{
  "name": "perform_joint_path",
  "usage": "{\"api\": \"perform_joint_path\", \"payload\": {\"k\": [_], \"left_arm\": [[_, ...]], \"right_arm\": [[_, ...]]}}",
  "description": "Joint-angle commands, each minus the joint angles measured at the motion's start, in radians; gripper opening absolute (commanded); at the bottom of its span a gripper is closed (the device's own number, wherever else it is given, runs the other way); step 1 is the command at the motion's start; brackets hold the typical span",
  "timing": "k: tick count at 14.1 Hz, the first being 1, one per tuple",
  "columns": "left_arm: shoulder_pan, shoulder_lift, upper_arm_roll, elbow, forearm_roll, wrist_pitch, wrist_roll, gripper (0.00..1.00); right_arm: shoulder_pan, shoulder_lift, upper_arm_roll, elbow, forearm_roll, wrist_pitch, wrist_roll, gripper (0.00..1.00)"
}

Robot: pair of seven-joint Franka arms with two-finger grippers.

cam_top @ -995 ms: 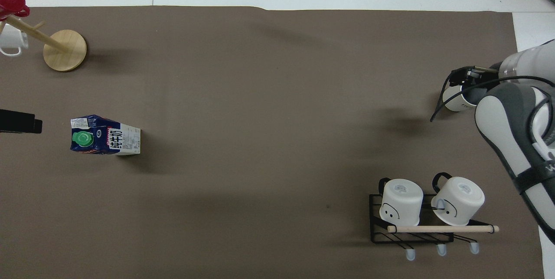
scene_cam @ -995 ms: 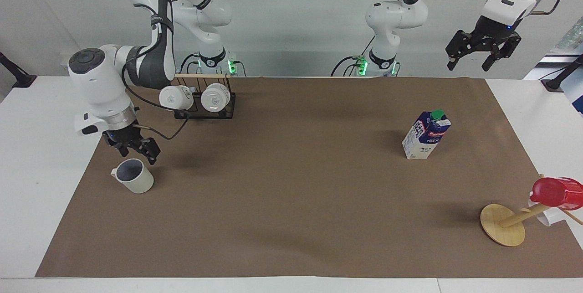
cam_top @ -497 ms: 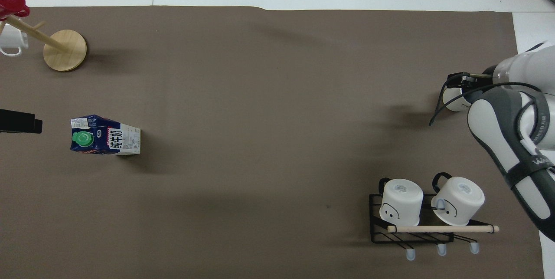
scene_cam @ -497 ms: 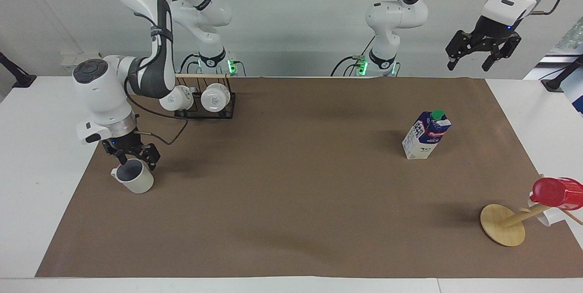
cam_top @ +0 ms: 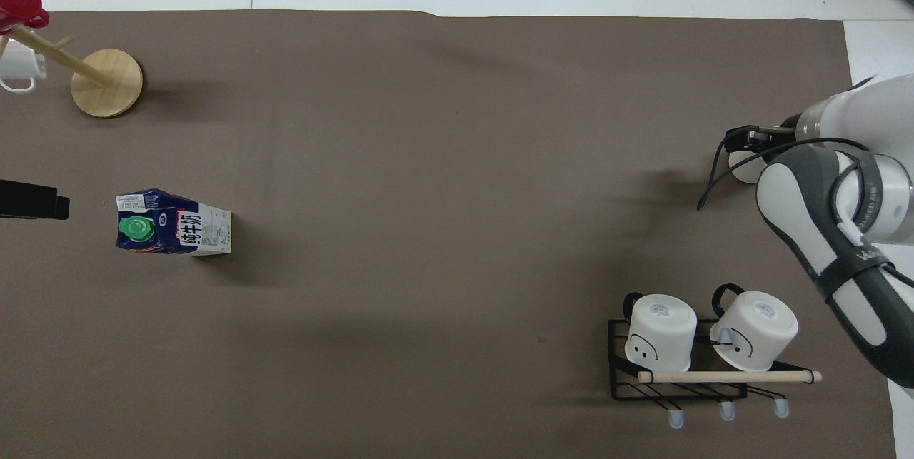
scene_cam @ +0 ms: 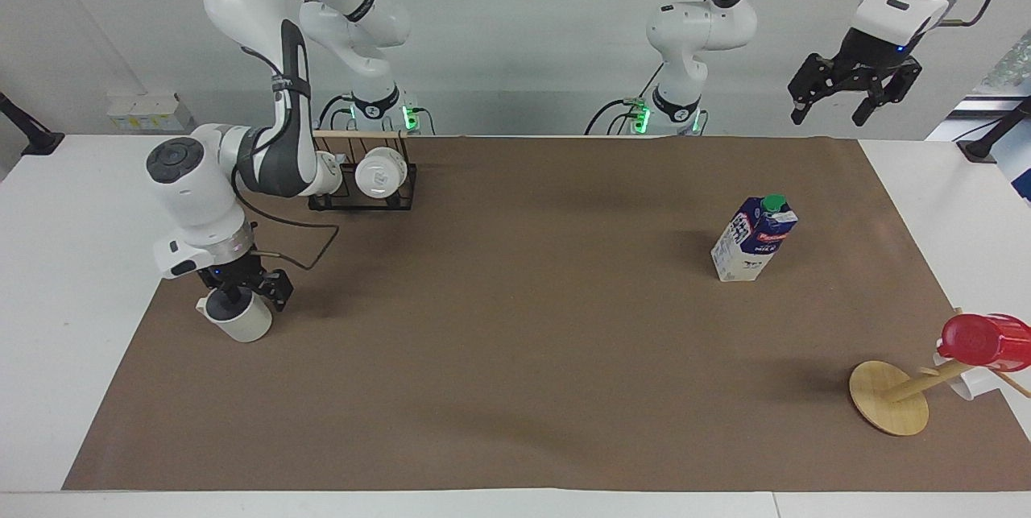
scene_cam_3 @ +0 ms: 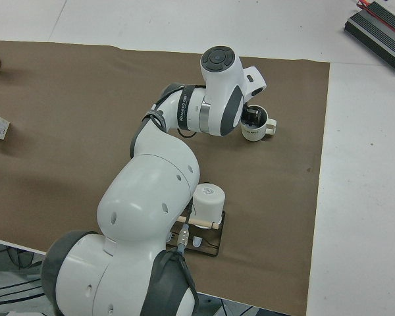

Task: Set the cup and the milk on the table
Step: 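Lift the white mug with the right gripper toward the table center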

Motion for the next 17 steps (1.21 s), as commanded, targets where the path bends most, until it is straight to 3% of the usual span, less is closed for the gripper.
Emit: {"api": "perform_joint_path", "payload": {"k": [1, 2, 3, 10, 17], "left_arm": [[0.001, -0.001, 0.001, 0.013, -0.004, -0.019, -0.007, 1.0], [0.001, -0.001, 0.001, 0.013, -0.004, -0.019, -0.007, 1.0], [0.001, -0.001, 0.001, 0.013, -0.004, -0.019, -0.007, 1.0], [-0.001, -0.001, -0.001, 0.013, -0.004, -0.021, -0.01, 1.0], [-0.002, -0.001, -0.002, 0.013, -0.004, -0.019, -0.007, 1.0]], "right_arm": [[-0.004, 0.004, -0.003, 0.005, 0.015, 0.018, -0.088, 0.15], [-0.004, 0.004, -0.003, 0.008, 0.015, 0.018, -0.104, 0.01], [-0.004, 0.003, -0.003, 0.008, 0.017, 0.018, -0.119, 0.0], [0.022, -0.069, 0.009, 0.025, 0.015, -0.007, -0.088, 0.0], [0.18, -0.076, 0.01, 0.201, 0.014, -0.169, 0.128, 0.0]]}}
